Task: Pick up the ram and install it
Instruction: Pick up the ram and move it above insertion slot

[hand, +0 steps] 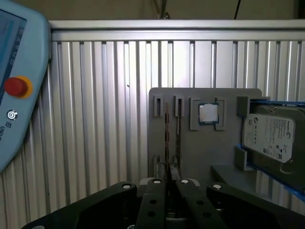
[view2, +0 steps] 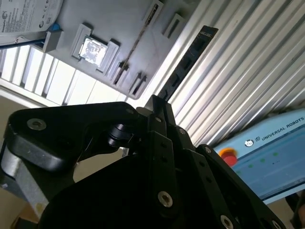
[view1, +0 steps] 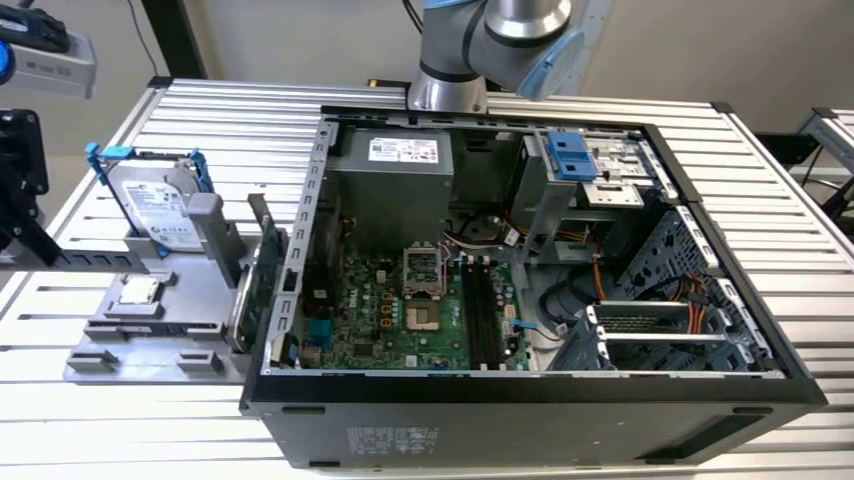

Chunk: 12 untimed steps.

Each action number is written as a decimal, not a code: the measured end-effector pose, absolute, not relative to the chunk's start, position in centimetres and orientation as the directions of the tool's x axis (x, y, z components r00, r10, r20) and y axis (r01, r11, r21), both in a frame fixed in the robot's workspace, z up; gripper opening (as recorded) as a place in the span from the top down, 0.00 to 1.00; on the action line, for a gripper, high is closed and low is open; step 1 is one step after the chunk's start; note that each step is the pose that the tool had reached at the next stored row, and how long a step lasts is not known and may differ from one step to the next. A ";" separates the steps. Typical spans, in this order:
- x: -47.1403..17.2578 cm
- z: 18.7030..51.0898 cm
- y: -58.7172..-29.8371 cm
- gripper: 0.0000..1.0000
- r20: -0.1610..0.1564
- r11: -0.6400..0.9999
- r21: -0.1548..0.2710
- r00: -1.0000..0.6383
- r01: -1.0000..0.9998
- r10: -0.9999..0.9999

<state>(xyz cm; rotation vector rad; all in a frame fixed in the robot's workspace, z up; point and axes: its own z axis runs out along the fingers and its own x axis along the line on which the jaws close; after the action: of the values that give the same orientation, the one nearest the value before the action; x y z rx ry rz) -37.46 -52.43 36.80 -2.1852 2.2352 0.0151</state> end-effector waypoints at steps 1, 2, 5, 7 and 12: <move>-37.5 36.9 -52.4 1.00 -0.018 0.023 -0.004 -0.023 -1.000 -1.000; -37.5 37.0 -52.4 1.00 -0.018 0.023 -0.004 -0.023 -1.000 -1.000; -37.5 37.3 -52.4 1.00 -0.018 0.023 -0.004 -0.023 -1.000 -1.000; -37.5 37.5 -52.4 1.00 -0.018 0.023 -0.004 -0.023 -1.000 -1.000; -37.5 38.4 -52.4 1.00 -0.018 0.023 -0.004 -0.023 -1.000 -1.000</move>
<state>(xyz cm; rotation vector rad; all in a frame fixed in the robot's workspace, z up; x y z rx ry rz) -37.46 -52.43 38.45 -2.1854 2.2353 0.0151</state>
